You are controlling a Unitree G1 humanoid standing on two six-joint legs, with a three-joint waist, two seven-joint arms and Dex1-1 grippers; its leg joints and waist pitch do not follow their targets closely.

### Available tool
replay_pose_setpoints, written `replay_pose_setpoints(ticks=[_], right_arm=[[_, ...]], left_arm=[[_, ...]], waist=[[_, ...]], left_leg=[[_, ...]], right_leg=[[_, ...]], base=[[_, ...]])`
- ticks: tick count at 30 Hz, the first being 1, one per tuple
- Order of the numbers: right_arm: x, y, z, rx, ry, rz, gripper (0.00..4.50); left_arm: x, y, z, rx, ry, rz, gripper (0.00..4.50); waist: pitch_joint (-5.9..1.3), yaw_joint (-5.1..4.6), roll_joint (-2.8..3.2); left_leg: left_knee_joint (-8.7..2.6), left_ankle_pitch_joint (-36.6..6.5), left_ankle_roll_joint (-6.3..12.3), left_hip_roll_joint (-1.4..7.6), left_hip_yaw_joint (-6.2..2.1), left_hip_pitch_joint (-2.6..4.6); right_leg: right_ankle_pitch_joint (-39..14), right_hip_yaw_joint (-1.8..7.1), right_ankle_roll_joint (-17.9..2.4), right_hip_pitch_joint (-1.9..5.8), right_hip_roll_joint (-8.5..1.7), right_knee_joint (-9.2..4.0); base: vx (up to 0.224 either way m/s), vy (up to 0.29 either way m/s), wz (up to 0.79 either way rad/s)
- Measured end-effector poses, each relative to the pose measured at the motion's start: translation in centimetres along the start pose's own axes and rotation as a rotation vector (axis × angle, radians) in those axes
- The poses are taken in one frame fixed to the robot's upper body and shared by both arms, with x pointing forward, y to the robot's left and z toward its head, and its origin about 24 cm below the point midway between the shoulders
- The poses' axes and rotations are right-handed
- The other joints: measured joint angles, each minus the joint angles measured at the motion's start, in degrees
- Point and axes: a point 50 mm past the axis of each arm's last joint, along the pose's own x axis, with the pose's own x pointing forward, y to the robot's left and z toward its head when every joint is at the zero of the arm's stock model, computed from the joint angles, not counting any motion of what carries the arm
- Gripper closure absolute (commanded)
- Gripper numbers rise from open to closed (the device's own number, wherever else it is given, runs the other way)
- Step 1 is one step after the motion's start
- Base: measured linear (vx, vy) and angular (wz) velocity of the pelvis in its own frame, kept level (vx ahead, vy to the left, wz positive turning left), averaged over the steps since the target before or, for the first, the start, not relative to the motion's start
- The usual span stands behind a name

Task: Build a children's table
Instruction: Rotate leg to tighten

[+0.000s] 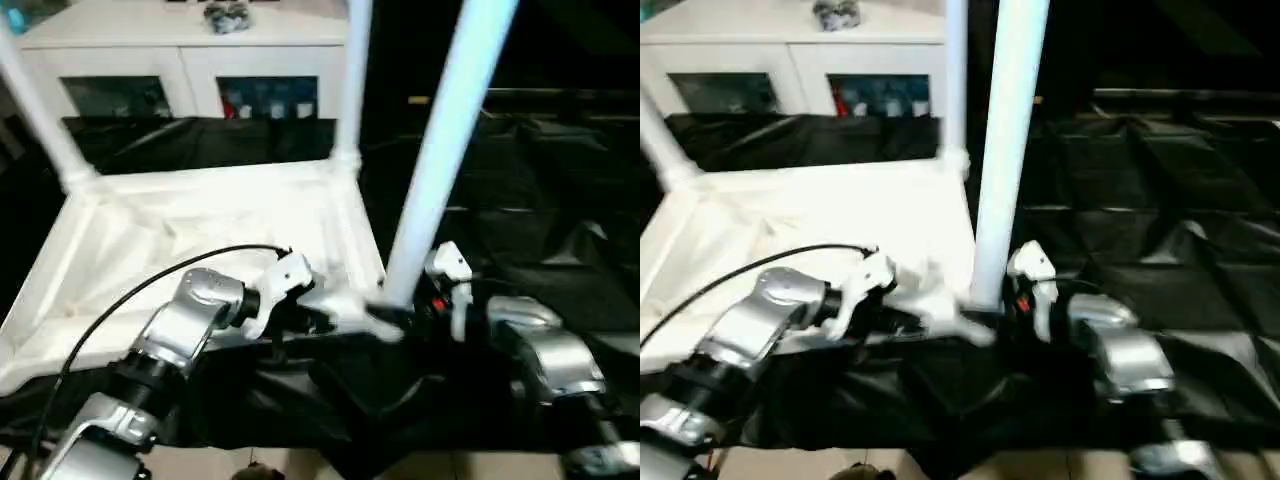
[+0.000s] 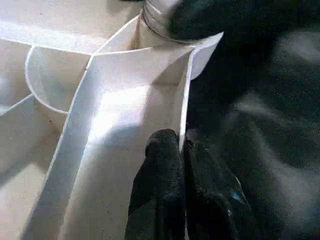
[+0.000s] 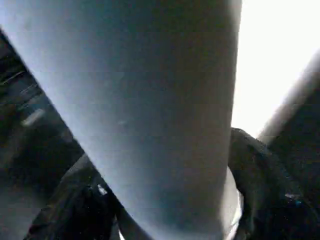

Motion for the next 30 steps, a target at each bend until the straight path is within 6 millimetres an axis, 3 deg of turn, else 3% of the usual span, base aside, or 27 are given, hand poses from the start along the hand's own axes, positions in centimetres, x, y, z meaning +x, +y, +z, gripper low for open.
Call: replay_pose_setpoints(ticks=[2,10,13,17,25,30], right_arm=[[1.4,-0.4,0.2,0.037,-0.036,-0.129,1.84],[4.0,-0.7,0.6,0.076,-0.083,-0.363,1.84],[4.1,-0.7,0.7,0.077,-0.089,-0.369,1.14],[3.8,-0.5,0.7,0.05,-0.089,-0.294,0.69],[2.4,-0.3,0.6,-0.051,-0.062,-0.11,0.69],[0.0,0.2,0.2,-0.104,-0.001,0.097,0.69]], left_arm=[[0.7,0.3,0.3,-0.041,-0.019,0.08,4.5],[1.8,0.4,0.9,-0.103,-0.037,0.205,4.5],[1.8,0.4,1.0,-0.101,-0.036,0.207,4.5],[1.3,0.3,0.9,-0.056,-0.028,0.173,4.5],[0.1,0.2,0.6,0.006,-0.01,0.079,4.5],[-1.0,0.2,0.2,0.054,0.019,-0.021,4.5]], waist=[[-0.01,-0.96,-0.05],[-0.09,-2.12,-0.1],[-0.1,-2.23,-0.13],[-0.08,-2.31,-0.2],[-0.07,-1.81,-0.2],[-0.02,-0.47,-0.24]], left_leg=[[0.03,0.0,0.0,0.0,-0.02,0.1],[0.0,0.0,0.0,-0.03,-0.08,0.13],[0.0,0.0,0.0,-0.04,-0.07,0.11],[-0.01,0.0,0.0,-0.03,-0.08,0.06],[-0.11,0.0,0.0,0.03,-0.08,-0.06],[-0.06,0.0,0.01,0.03,-0.08,-0.19]], right_leg=[[0.0,0.0,0.0,0.04,0.0,0.01],[0.0,-0.02,0.0,-0.03,-0.01,-0.05],[0.0,0.0,0.0,-0.03,-0.01,-0.06],[0.0,-0.01,0.0,-0.12,0.0,-0.07],[0.2,-0.11,-0.3,-0.21,0.03,0.03],[0.1,-0.12,-0.2,-0.23,0.02,-0.04]], base=[[0.0,0.0,0.0],[0.0,0.0,0.0],[0.0,0.0,0.0],[0.0,0.0,0.0],[0.0,0.0,0.0],[0.0,0.0,0.0]])
